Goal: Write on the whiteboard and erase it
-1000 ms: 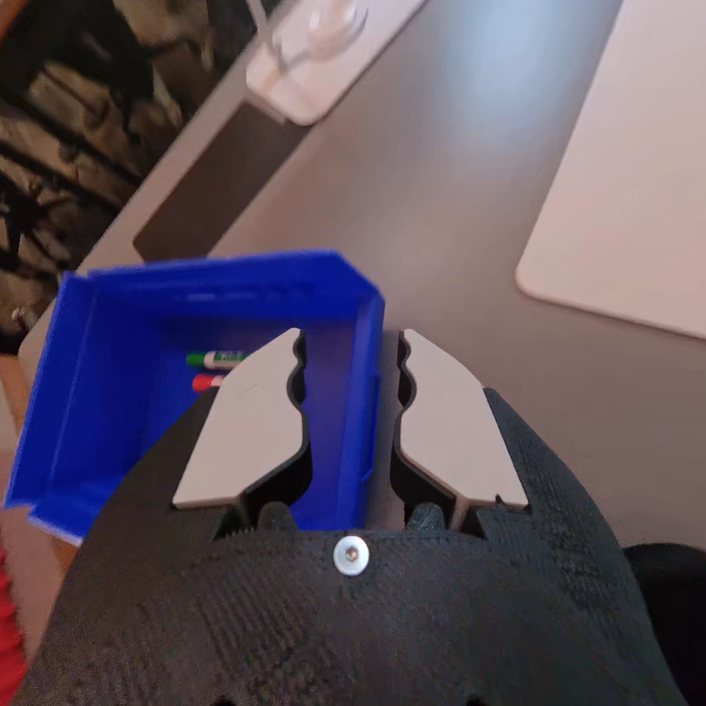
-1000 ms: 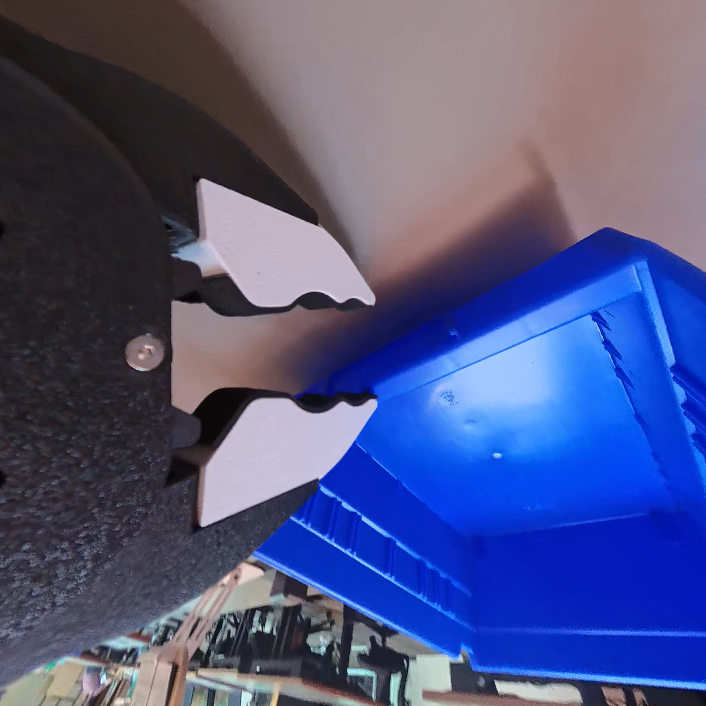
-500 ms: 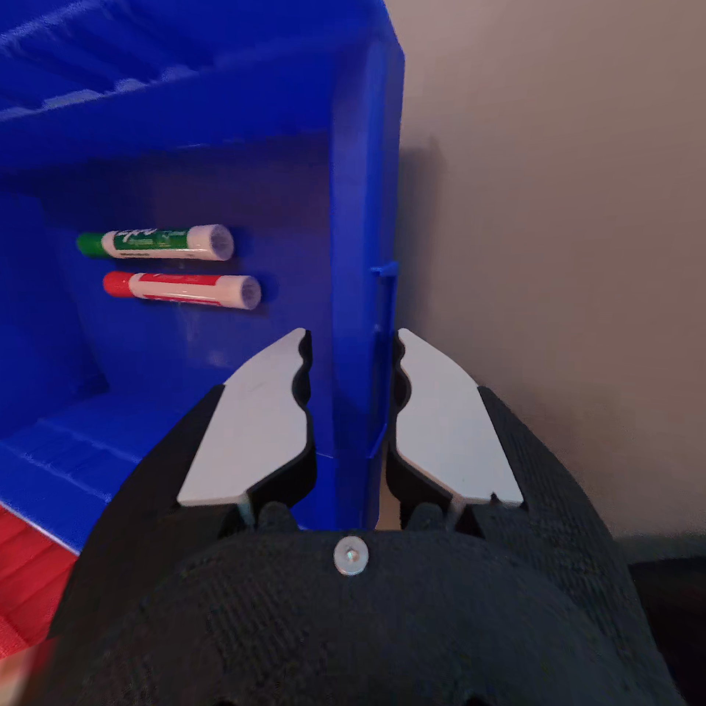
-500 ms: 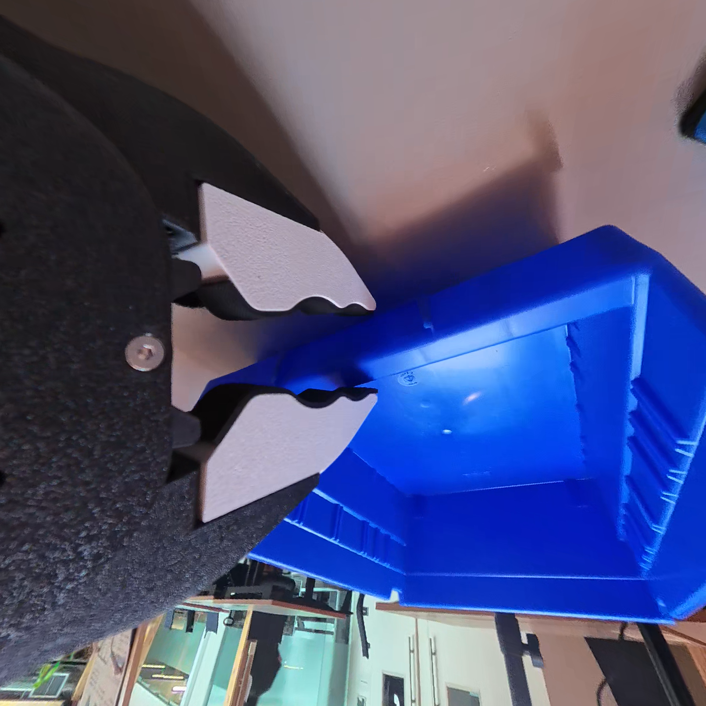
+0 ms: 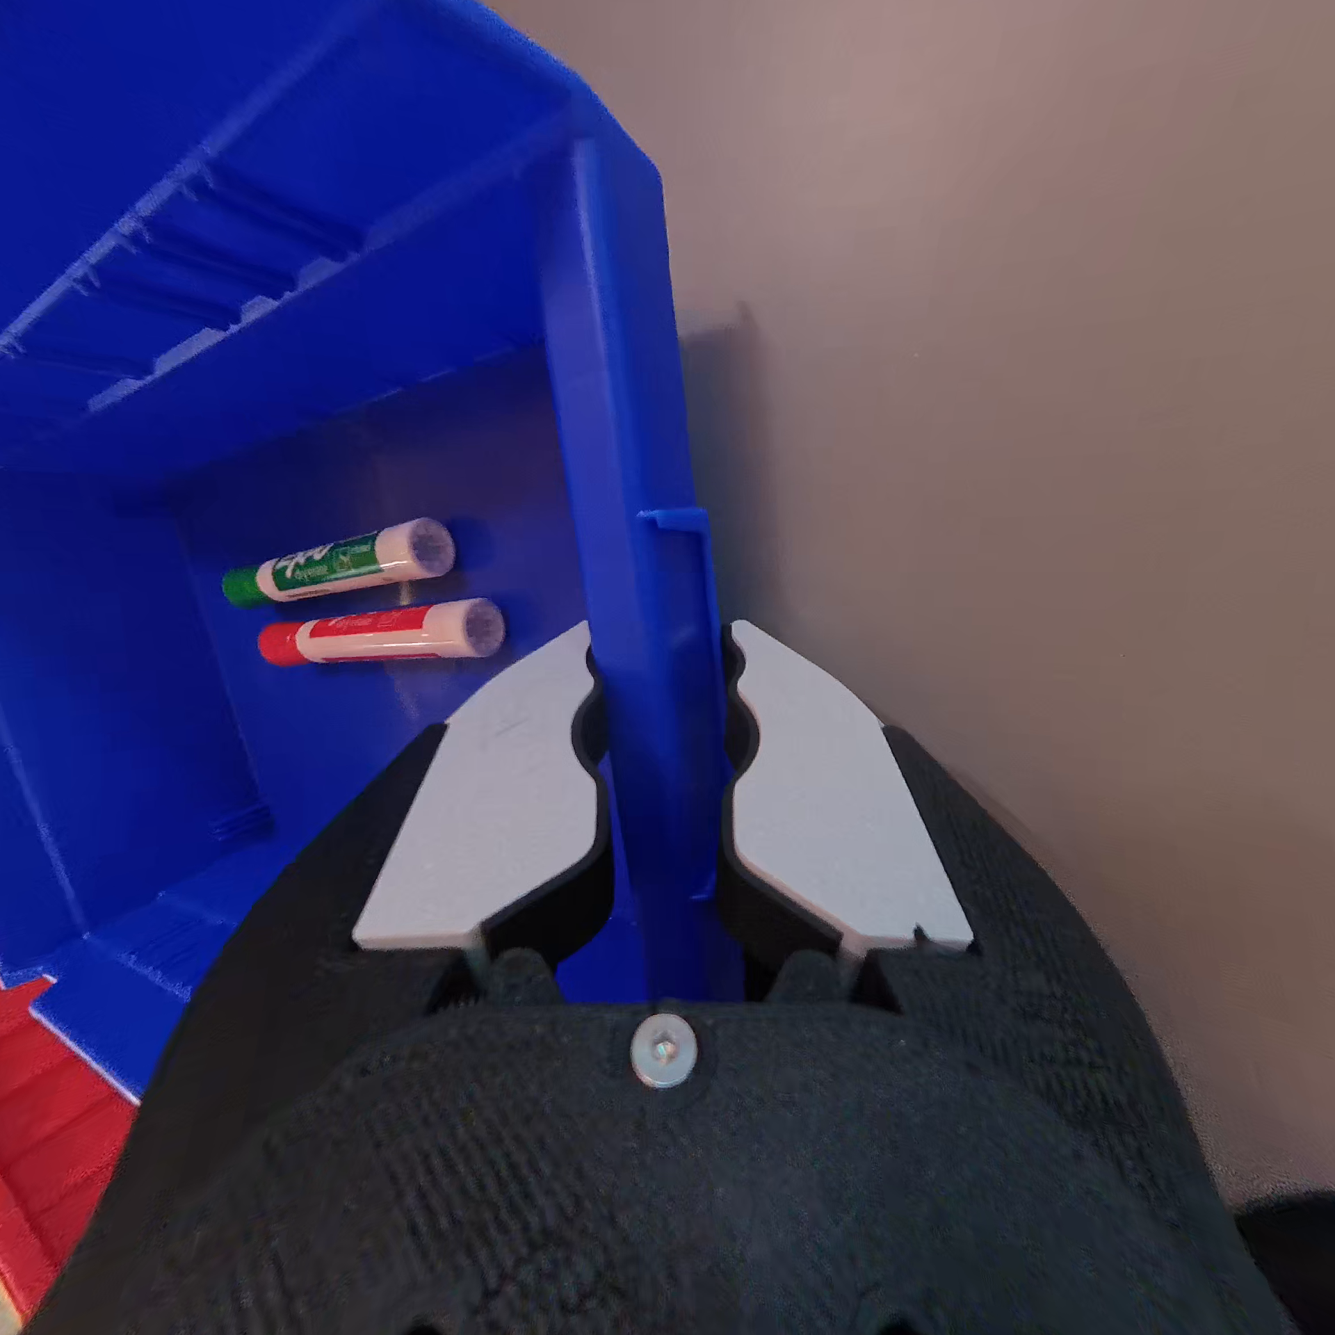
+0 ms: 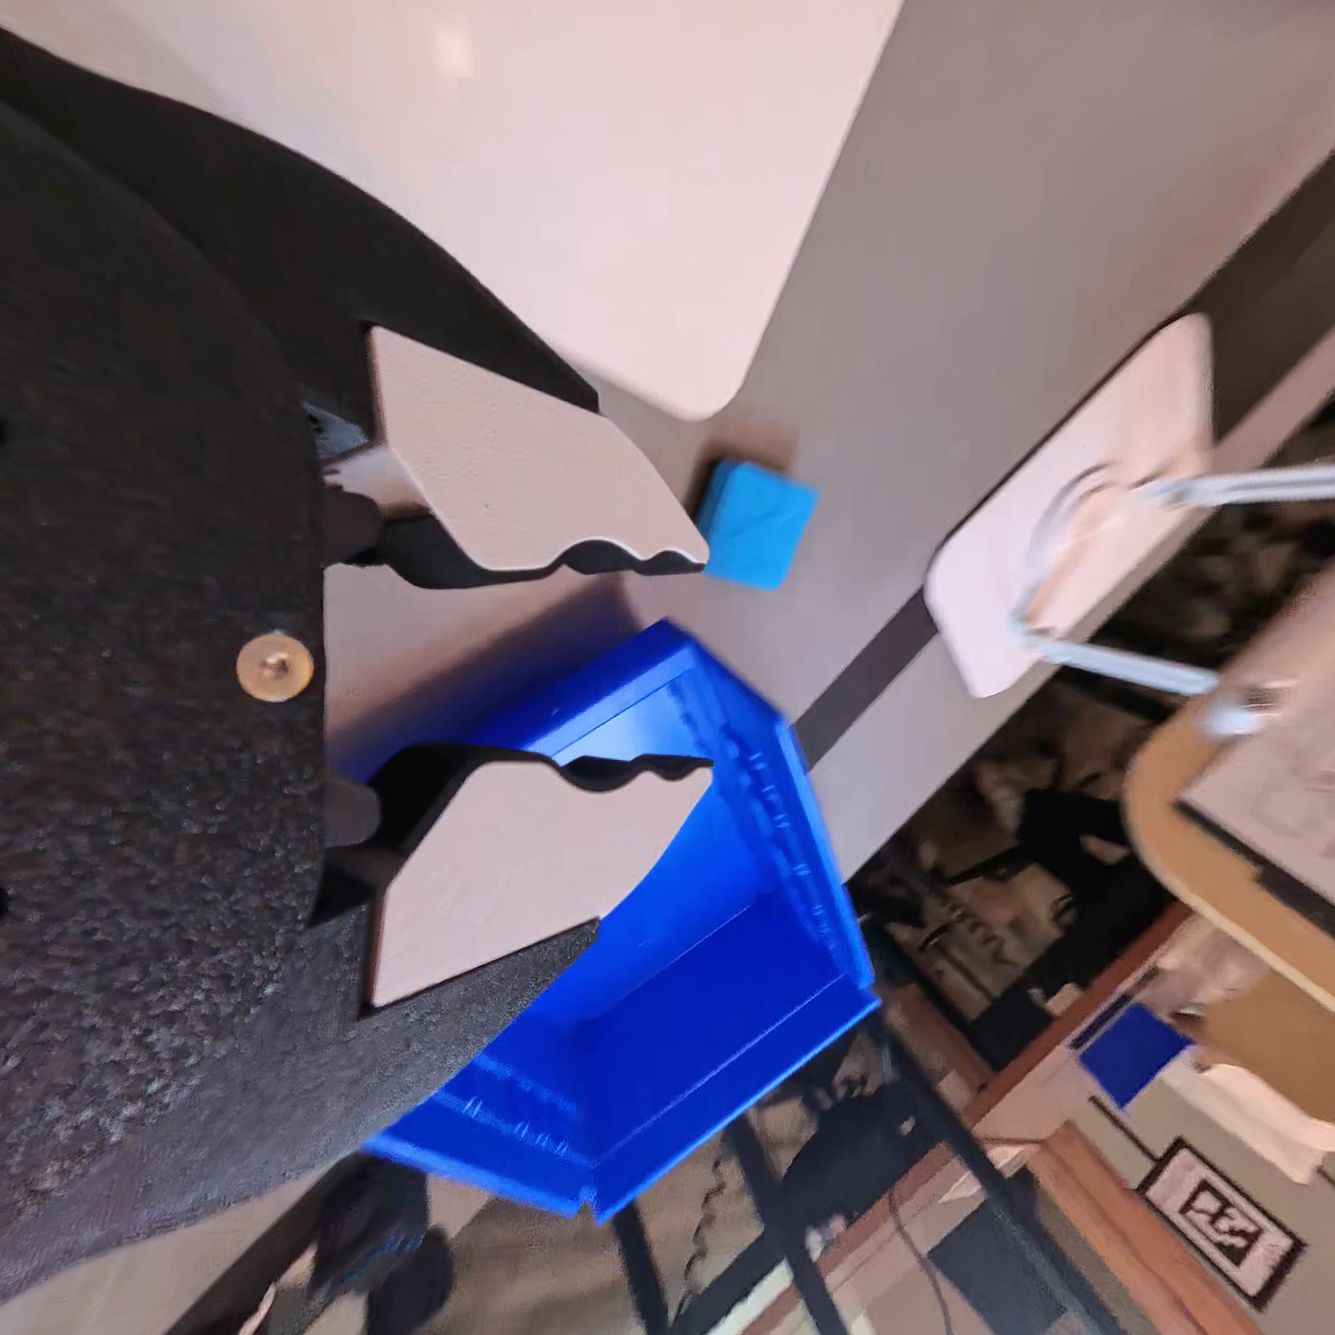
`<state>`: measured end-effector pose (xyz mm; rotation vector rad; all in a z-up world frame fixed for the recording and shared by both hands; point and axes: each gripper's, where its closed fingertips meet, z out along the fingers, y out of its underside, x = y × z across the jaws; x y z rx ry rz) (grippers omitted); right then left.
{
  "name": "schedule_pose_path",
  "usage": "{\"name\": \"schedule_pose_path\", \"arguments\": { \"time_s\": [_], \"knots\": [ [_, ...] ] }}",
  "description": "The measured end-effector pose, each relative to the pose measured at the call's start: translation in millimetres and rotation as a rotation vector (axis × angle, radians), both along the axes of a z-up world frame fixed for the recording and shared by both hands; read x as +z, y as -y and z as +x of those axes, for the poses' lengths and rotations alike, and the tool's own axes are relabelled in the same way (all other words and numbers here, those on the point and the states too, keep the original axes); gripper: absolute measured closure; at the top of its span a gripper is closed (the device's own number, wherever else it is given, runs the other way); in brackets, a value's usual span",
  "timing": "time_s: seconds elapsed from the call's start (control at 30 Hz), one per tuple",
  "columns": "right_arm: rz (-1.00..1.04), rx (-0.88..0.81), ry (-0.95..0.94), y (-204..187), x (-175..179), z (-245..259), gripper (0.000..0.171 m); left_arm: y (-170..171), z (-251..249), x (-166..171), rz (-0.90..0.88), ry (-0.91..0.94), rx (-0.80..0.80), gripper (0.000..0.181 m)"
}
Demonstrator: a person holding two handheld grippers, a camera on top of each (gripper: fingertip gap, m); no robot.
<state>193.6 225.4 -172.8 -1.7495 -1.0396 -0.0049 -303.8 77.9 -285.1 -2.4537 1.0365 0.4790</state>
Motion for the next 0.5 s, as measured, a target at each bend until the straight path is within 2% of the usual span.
{"name": "schedule_pose_path", "arguments": {
  "time_s": [0.07,0.1,0.13,0.23,0.3,0.4,0.5],
  "knots": [
    [-0.014,0.057,-0.147,16,19,-17,0.123,2,0,2,-0.008,0.012,-0.021,0.147],
    [-0.026,0.086,-0.216,24,26,-25,0.123,6,4,6,-0.023,0.067,-0.026,0.136],
    [-0.038,0.115,-0.278,33,32,-32,0.124,7,10,19,0.000,0.144,-0.023,0.134],
    [-0.079,0.201,-0.399,54,33,-53,0.125,-10,12,72,0.132,0.387,0.032,0.145],
    [-0.100,0.234,-0.420,60,25,-63,0.126,-30,-9,90,0.146,0.458,0.139,0.148],
    [-0.149,0.269,-0.414,64,7,-78,0.126,-69,-39,81,0.034,0.603,0.357,0.143],
    [-0.164,0.298,-0.399,69,-2,-88,0.127,-100,-79,46,-0.088,0.599,0.582,0.136]
  ]
}}
